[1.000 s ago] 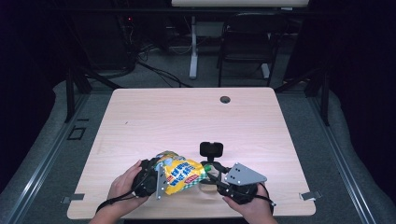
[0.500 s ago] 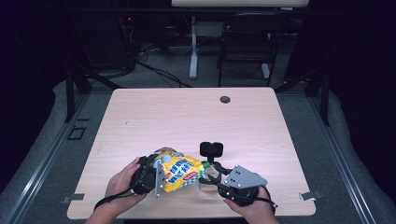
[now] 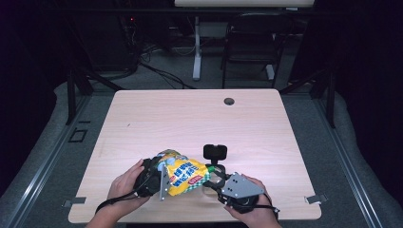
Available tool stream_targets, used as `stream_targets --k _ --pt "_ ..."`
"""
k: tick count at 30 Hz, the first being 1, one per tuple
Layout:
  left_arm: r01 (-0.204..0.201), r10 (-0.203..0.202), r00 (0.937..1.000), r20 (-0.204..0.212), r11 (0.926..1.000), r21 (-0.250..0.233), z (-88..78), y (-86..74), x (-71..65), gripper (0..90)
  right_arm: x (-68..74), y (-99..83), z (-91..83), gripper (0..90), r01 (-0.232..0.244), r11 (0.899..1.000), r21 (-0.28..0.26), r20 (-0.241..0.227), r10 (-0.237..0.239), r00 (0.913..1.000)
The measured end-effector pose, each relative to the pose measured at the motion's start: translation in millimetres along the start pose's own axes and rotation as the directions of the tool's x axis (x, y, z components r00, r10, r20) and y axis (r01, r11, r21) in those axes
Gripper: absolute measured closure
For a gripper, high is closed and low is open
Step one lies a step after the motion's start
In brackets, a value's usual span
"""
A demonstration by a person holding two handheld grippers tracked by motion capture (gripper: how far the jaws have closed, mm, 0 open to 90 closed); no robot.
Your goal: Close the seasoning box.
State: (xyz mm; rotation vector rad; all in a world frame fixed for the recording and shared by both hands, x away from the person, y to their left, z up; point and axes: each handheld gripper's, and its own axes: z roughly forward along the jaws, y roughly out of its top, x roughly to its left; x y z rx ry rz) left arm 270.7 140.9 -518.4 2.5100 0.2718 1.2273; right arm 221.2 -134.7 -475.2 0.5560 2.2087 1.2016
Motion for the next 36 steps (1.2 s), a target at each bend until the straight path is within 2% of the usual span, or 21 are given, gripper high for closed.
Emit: stream_targets --k 5,8,11,13,14,19,22,30,32,33,36 --pt "-0.025 0.025 0.9997 -0.005 0.9997 0.005 1.2 0.4 -0.5 47.6 4.9 2.2 0.5 66.1 0.064 0.998 0.013 0.027 -0.065 0.9975" --pt "-0.027 0.027 0.9996 -0.005 0.9996 0.006 1.5 0.1 -0.6 47.6 9.9 3.4 2.8 67.9 0.133 0.991 0.031 0.056 -0.135 0.9893" --pt "-0.034 0.034 0.9994 -0.005 0.9994 0.009 1.8 -0.1 -0.8 47.6 17.4 4.6 4.9 71.3 0.229 0.972 0.049 0.093 -0.233 0.9681" --pt "-0.035 0.035 0.9994 -0.004 0.9994 0.01 2.0 -0.3 -0.8 47.6 22.5 5.7 6.1 72.6 0.275 0.96 0.049 0.107 -0.279 0.9543" --pt "-0.034 0.034 0.9994 -0.002 0.9994 0.009 2.2 -0.4 -0.8 47.6 24.1 6.2 6.6 73.0 0.29 0.955 0.052 0.108 -0.295 0.9495" --pt "-0.048 0.048 0.9988 -0.005 0.9987 0.015 2.2 0.5 -1.1 47.6 32.3 7.3 10.2 73.9 0.386 0.918 0.091 0.127 -0.395 0.9096" --pt "-0.052 0.052 0.9986 -0.006 0.9985 0.015 2.1 0.9 -1.5 47.6 35.5 6.0 12.4 74.8 0.406 0.909 0.096 0.133 -0.416 0.8996" --pt "-0.059 0.059 0.9983 -0.002 0.9981 0.017 3.7 0.7 -3.2 47.6 35.8 4.9 13.4 80.7 0.414 0.904 0.103 0.138 -0.426 0.8943" --pt "-0.062 0.062 0.9981 0.0 0.9979 0.021 3.8 0.9 -3.3 47.6 37.3 4.2 14.4 81.8 0.427 0.898 0.106 0.142 -0.439 0.8872" --pt "-0.065 0.065 0.9979 -0.002 0.9976 0.024 3.7 1.1 -3.4 47.6 37.9 3.8 14.9 82.2 0.429 0.897 0.105 0.142 -0.44 0.8864" --pt "-0.077 0.077 0.997 -0.007 0.9965 0.032 3.6 1.4 -3.4 47.6 39.8 3.6 15.8 84.0 0.451 0.884 0.125 0.147 -0.466 0.8726"
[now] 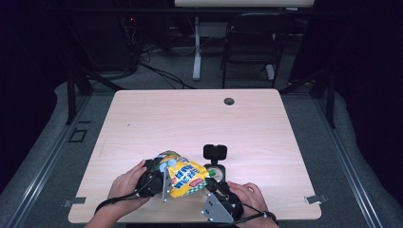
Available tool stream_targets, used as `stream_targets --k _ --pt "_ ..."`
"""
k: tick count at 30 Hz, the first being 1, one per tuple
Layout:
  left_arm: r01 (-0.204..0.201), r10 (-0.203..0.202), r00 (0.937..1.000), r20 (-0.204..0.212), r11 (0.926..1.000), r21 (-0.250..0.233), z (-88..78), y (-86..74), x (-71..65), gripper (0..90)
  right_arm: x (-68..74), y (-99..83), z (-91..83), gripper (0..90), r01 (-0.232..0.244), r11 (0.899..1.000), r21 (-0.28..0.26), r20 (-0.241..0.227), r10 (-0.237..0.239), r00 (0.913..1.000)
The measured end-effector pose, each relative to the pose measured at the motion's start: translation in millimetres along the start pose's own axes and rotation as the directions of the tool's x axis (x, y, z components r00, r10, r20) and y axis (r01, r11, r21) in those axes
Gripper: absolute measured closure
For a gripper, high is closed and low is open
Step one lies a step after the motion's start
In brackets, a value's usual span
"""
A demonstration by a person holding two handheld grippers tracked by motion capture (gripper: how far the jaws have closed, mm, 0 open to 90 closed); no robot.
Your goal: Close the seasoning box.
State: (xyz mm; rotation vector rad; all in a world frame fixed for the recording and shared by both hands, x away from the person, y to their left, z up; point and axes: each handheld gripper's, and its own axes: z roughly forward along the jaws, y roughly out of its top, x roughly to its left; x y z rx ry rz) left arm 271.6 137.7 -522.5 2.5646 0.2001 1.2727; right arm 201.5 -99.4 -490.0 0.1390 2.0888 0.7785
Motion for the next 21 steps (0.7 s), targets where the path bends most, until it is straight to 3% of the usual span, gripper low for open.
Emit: stream_targets --k 7,8,11,21 --pt "-0.017 0.017 0.9999 0.0 0.9998 0.01 -0.1 0.1 0.1 47.6 3.3 1.9 0.5 87.9 0.052 0.998 0.033 0.008 -0.052 0.9986" --pt "-0.019 0.019 0.9998 -0.001 0.9998 0.011 -0.1 0.2 0.1 47.7 5.2 0.6 2.8 88.0 0.026 1.0 0.004 0.006 -0.026 0.9996" --pt "-0.017 0.017 0.9998 0.003 0.9998 0.012 0.1 0.1 0.1 47.6 5.1 1.1 2.2 88.6 0.042 0.999 0.02 0.012 -0.042 0.999" --pt "-0.047 0.048 0.9988 -0.015 0.9986 0.023 -2.2 2.1 1.8 47.6 5.7 0.7 1.2 89.8 0.011 1.0 0.017 0.01 -0.011 0.9999"
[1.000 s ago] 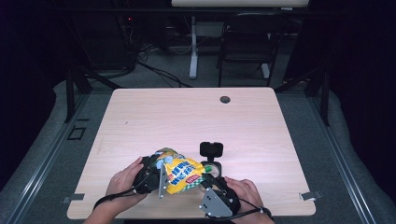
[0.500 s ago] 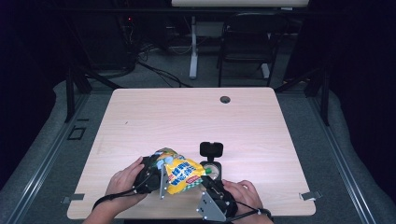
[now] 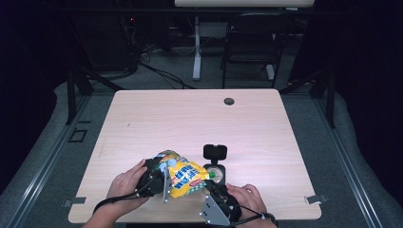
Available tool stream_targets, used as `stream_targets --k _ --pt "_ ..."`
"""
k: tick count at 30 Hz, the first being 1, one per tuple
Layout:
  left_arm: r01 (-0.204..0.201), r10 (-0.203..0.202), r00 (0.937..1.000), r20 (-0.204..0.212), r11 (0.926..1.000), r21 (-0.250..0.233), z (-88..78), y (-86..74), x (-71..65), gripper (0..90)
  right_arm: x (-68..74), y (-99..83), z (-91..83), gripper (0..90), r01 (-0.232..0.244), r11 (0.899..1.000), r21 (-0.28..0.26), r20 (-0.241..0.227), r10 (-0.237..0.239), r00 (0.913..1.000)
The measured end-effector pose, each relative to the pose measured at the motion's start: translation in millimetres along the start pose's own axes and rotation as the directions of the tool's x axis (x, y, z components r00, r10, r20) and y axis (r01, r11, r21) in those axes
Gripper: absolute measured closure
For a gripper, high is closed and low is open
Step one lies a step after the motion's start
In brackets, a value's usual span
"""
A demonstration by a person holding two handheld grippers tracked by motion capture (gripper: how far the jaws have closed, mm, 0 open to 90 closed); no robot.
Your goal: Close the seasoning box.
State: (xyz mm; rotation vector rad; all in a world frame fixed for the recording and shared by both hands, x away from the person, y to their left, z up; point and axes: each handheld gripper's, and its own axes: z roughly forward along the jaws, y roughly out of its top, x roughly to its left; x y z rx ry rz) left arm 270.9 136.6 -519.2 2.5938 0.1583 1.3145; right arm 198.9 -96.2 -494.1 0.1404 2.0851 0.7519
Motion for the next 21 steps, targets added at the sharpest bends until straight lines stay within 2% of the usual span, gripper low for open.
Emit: stream_targets --k 7,8,12,21 --pt "-0.033 0.033 0.9994 -0.006 0.9993 0.016 -1.9 1.3 2.0 47.7 2.1 -1.0 0.7 90.0 0.004 1.0 -0.001 -0.004 -0.004 1.0" --pt "-0.018 0.018 0.9998 -0.007 0.9998 -0.002 -0.8 1.4 1.3 47.7 2.5 -1.5 1.2 90.0 0.001 1.0 -0.004 -0.004 -0.001 1.0" --pt "-0.032 0.032 0.9993 -0.022 0.9995 0.001 -0.8 1.8 1.4 47.7 3.3 -2.1 2.0 90.0 -0.002 1.0 -0.003 -0.004 0.002 1.0" --pt "-0.076 0.077 0.9964 -0.036 0.9968 0.026 -2.7 3.2 2.1 47.7 5.8 -3.6 3.6 90.0 0.0 1.0 0.001 -0.01 0.0 0.9999"
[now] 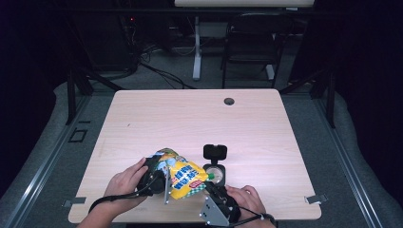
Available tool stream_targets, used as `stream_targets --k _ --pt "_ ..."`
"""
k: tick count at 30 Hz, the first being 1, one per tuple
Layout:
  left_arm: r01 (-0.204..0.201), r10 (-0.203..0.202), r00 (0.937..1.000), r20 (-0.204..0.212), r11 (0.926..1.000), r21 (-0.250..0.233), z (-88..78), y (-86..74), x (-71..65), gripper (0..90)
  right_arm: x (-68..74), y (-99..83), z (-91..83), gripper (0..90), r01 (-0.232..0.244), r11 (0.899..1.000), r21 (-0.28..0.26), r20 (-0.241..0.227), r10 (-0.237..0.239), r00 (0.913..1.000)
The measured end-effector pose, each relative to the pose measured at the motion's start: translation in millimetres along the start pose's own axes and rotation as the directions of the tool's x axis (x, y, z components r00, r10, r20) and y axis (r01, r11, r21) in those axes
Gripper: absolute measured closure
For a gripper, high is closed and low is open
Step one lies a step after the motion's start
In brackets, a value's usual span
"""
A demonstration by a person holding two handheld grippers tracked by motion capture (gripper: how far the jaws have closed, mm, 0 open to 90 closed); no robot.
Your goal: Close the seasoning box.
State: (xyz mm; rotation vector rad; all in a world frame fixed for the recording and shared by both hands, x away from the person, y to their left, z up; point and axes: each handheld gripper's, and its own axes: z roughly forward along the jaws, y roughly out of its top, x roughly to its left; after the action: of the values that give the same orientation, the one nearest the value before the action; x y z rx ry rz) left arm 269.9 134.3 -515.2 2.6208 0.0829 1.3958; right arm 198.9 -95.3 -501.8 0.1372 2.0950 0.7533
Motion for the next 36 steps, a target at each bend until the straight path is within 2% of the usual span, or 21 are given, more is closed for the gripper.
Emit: stream_targets --k 11,12,13,17,18,20,22,36 --pt "-0.037 0.038 0.999 -0.025 0.999 0.026 -1.3 2.2 -1.1 47.7 3.3 -3.0 2.4 90.0 0.012 1.0 0.006 -0.001 -0.012 0.9999" --pt "-0.036 0.037 0.9987 -0.036 0.9992 0.016 -0.6 1.9 -1.6 47.7 3.6 -3.2 2.7 90.0 0.01 1.0 0.005 0.0 -0.01 0.9999" --pt "-0.039 0.04 0.9989 -0.025 0.9989 0.025 -0.9 2.3 -1.0 47.7 3.9 -3.3 2.8 90.0 0.009 1.0 0.006 0.001 -0.009 1.0" --pt "-0.053 0.054 0.9981 -0.03 0.998 0.034 -1.0 3.0 -1.0 47.7 4.9 -4.3 4.1 90.0 0.009 1.0 0.003 -0.002 -0.009 1.0" --pt "-0.055 0.056 0.998 -0.028 0.9979 0.035 -1.0 3.1 -0.6 47.7 3.9 -3.8 3.0 90.0 0.026 0.999 0.023 -0.002 -0.026 0.9997" --pt "-0.059 0.06 0.9978 -0.028 0.9975 0.038 -1.1 3.4 -0.3 47.7 4.2 -4.2 3.1 90.0 0.024 0.999 0.023 -0.001 -0.024 0.9997" --pt "-0.063 0.065 0.9974 -0.034 0.9972 0.04 -0.8 3.9 -0.3 47.7 5.8 -5.6 5.1 90.0 0.006 1.0 0.0 0.002 -0.006 1.0" --pt "-0.089 0.092 0.9952 -0.035 0.9939 0.065 3.4 5.6 1.9 47.8 7.2 -9.6 12.4 90.0 -0.016 1.0 0.002 0.005 0.016 0.9999"
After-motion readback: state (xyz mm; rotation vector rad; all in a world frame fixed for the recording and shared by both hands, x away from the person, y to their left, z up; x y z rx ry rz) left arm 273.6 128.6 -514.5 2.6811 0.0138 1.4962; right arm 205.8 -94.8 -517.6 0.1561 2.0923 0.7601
